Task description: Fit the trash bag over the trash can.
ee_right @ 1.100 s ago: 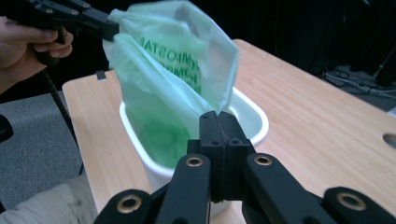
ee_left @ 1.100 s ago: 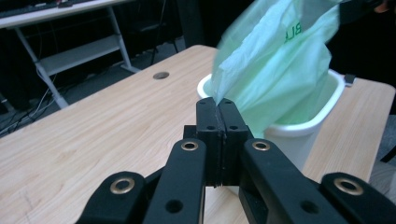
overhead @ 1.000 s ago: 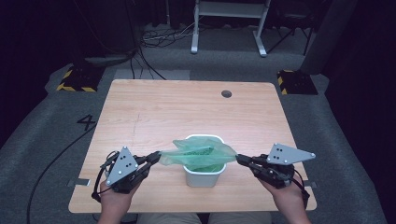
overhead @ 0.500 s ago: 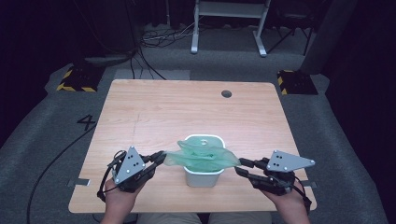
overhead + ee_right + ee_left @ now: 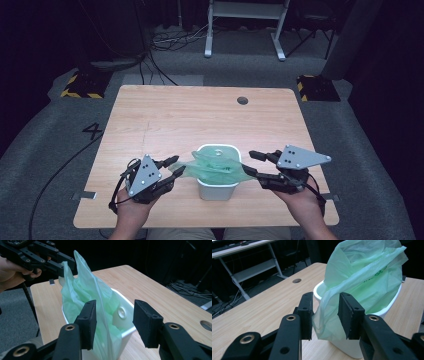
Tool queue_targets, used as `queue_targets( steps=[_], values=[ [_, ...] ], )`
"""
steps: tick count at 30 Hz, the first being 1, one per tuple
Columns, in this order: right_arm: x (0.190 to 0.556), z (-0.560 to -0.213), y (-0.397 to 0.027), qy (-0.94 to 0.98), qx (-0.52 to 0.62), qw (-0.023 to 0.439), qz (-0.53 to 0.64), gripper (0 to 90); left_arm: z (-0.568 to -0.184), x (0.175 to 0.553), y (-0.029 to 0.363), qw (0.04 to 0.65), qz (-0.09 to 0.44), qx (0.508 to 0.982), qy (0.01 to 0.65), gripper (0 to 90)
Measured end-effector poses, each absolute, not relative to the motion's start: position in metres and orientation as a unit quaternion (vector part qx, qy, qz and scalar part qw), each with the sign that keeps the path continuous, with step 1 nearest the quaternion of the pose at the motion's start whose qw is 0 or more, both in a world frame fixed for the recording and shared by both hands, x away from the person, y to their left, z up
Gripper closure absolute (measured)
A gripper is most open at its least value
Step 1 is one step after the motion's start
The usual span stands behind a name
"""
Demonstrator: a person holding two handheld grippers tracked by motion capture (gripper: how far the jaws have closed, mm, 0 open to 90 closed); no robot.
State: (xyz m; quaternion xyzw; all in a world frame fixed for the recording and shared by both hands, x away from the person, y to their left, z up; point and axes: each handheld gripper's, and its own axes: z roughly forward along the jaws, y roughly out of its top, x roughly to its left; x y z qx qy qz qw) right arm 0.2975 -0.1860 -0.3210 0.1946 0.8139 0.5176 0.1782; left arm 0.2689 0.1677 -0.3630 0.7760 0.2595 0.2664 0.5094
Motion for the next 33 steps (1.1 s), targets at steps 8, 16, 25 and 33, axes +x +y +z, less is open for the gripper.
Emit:
queue_targets(
  steps=[8,16,25,33],
  values=[
    [0.310,-0.323,-0.152,0.833,0.164,0.171,0.500,69.1,-0.362,0.271,0.162,0.504,0.260,0.786,0.247,74.5],
    [0.315,-0.324,-0.151,0.837,0.165,0.168,0.493,89.8,-0.361,0.270,0.166,0.504,0.259,0.786,0.246,86.0],
    [0.314,-0.322,-0.169,0.830,0.184,0.173,0.498,89.9,-0.361,0.269,0.171,0.496,0.264,0.789,0.249,89.9],
    [0.313,-0.322,-0.186,0.822,0.203,0.177,0.502,90.0,-0.361,0.266,0.182,0.492,0.273,0.783,0.264,89.9]
  ],
)
